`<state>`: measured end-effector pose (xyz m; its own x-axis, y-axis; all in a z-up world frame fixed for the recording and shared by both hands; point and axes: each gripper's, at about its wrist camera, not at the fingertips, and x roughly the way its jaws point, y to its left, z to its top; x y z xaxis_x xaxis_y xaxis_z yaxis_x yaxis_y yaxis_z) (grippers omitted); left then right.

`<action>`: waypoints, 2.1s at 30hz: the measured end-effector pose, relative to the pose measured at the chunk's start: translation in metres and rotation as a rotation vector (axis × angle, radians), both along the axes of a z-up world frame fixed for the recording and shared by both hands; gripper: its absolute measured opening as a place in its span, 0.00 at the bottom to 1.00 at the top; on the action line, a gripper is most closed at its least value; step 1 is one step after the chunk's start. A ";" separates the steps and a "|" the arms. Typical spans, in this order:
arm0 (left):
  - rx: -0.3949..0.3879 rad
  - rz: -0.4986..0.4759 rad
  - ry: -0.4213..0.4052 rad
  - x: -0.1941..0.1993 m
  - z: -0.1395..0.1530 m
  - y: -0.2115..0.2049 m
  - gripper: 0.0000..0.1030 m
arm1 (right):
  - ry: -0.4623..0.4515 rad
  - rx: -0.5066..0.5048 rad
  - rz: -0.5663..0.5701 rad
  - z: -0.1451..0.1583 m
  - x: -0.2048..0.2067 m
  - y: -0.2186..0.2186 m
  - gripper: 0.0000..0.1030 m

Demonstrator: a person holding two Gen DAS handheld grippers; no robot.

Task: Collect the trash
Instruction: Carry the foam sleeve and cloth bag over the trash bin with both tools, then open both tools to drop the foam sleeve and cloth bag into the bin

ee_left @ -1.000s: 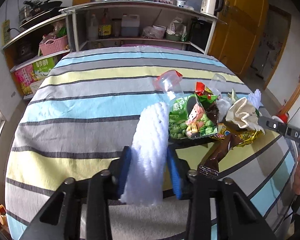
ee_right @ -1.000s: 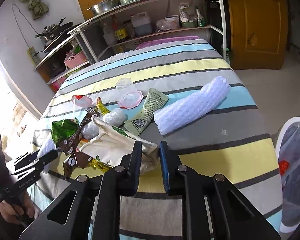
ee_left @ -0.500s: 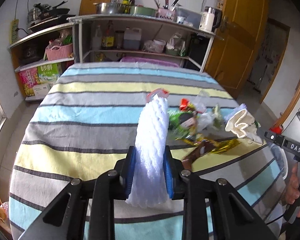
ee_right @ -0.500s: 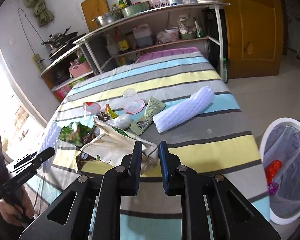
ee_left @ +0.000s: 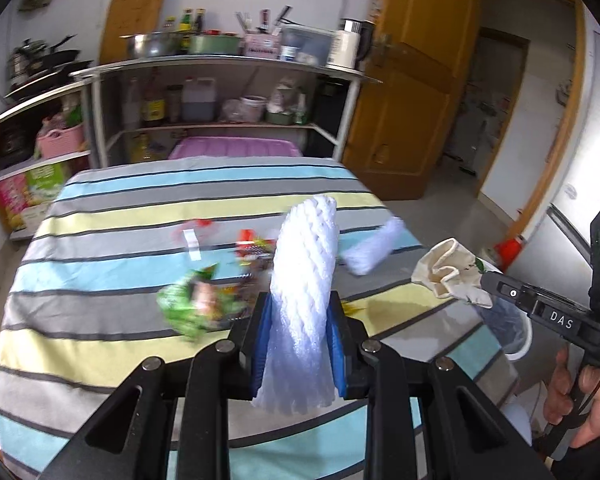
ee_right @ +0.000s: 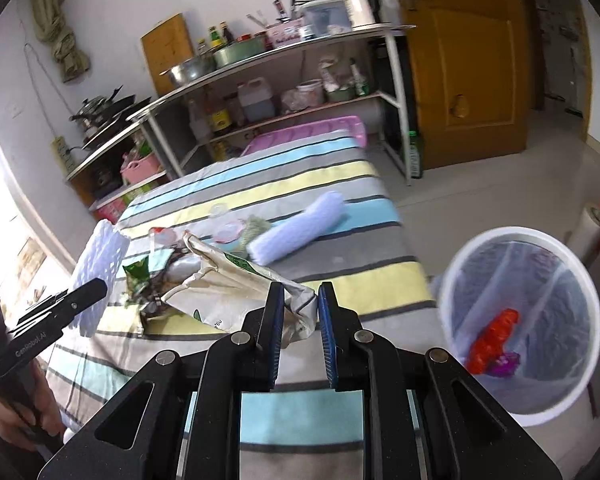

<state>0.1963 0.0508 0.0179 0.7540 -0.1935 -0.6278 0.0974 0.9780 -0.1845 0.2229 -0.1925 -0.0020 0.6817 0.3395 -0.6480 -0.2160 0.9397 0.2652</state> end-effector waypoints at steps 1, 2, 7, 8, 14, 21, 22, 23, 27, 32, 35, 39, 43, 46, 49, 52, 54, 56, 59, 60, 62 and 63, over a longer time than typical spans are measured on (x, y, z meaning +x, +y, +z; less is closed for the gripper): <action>-0.002 -0.019 0.000 0.002 0.001 -0.008 0.27 | 0.000 0.001 -0.016 0.000 -0.001 -0.008 0.17; -0.003 -0.040 0.000 0.006 0.001 -0.017 0.27 | 0.001 0.001 -0.031 0.000 -0.003 -0.016 0.17; -0.005 -0.138 0.007 0.020 0.000 -0.061 0.27 | 0.005 0.000 -0.111 -0.003 -0.009 -0.055 0.17; -0.005 -0.157 0.010 0.023 -0.001 -0.071 0.27 | 0.006 -0.001 -0.128 -0.003 -0.010 -0.064 0.18; -0.004 -0.258 0.017 0.039 -0.002 -0.124 0.27 | 0.012 -0.006 -0.218 -0.008 -0.013 -0.107 0.18; 0.003 -0.358 0.036 0.054 -0.007 -0.180 0.27 | 0.027 -0.010 -0.306 -0.016 -0.015 -0.148 0.18; 0.005 -0.368 0.040 0.056 -0.008 -0.185 0.27 | 0.030 -0.012 -0.319 -0.018 -0.015 -0.154 0.18; 0.007 -0.380 0.044 0.059 -0.009 -0.193 0.27 | 0.032 -0.014 -0.329 -0.019 -0.016 -0.159 0.18; 0.005 -0.426 0.066 0.070 -0.016 -0.217 0.27 | 0.049 -0.023 -0.371 -0.028 -0.016 -0.178 0.18; 0.005 -0.462 0.095 0.080 -0.029 -0.241 0.27 | 0.081 -0.033 -0.409 -0.041 -0.011 -0.195 0.18; 0.003 -0.473 0.115 0.087 -0.036 -0.250 0.28 | 0.099 -0.035 -0.423 -0.048 -0.008 -0.203 0.18; 0.000 -0.464 0.146 0.096 -0.046 -0.258 0.37 | 0.129 -0.031 -0.424 -0.060 -0.003 -0.210 0.18; -0.027 -0.462 0.163 0.100 -0.050 -0.258 0.57 | 0.134 -0.030 -0.425 -0.064 -0.002 -0.211 0.20; -0.035 -0.459 0.164 0.099 -0.049 -0.256 0.59 | 0.128 -0.018 -0.430 -0.063 -0.004 -0.212 0.26; -0.049 -0.449 0.152 0.096 -0.045 -0.250 0.59 | 0.113 -0.009 -0.428 -0.058 -0.007 -0.209 0.26; -0.056 -0.430 0.130 0.091 -0.039 -0.241 0.59 | 0.096 -0.003 -0.407 -0.051 -0.011 -0.201 0.26; -0.047 -0.412 0.110 0.085 -0.033 -0.233 0.59 | 0.085 -0.002 -0.392 -0.046 -0.015 -0.194 0.26; -0.038 -0.392 0.091 0.080 -0.028 -0.224 0.59 | 0.072 0.000 -0.375 -0.040 -0.017 -0.185 0.26; -0.028 -0.363 0.068 0.073 -0.022 -0.211 0.59 | 0.054 0.006 -0.349 -0.034 -0.021 -0.174 0.26; -0.026 -0.351 0.060 0.070 -0.019 -0.206 0.59 | 0.049 0.008 -0.340 -0.032 -0.022 -0.170 0.26; -0.020 -0.326 0.044 0.065 -0.015 -0.194 0.59 | 0.037 0.008 -0.317 -0.027 -0.026 -0.159 0.26; -0.017 -0.312 0.035 0.061 -0.013 -0.188 0.59 | 0.031 0.007 -0.306 -0.025 -0.027 -0.154 0.26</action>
<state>0.2578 -0.1370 0.0046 0.6345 -0.4228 -0.6471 0.3859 0.8986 -0.2088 0.1963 -0.3468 -0.0273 0.7333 0.1263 -0.6681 0.0848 0.9579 0.2742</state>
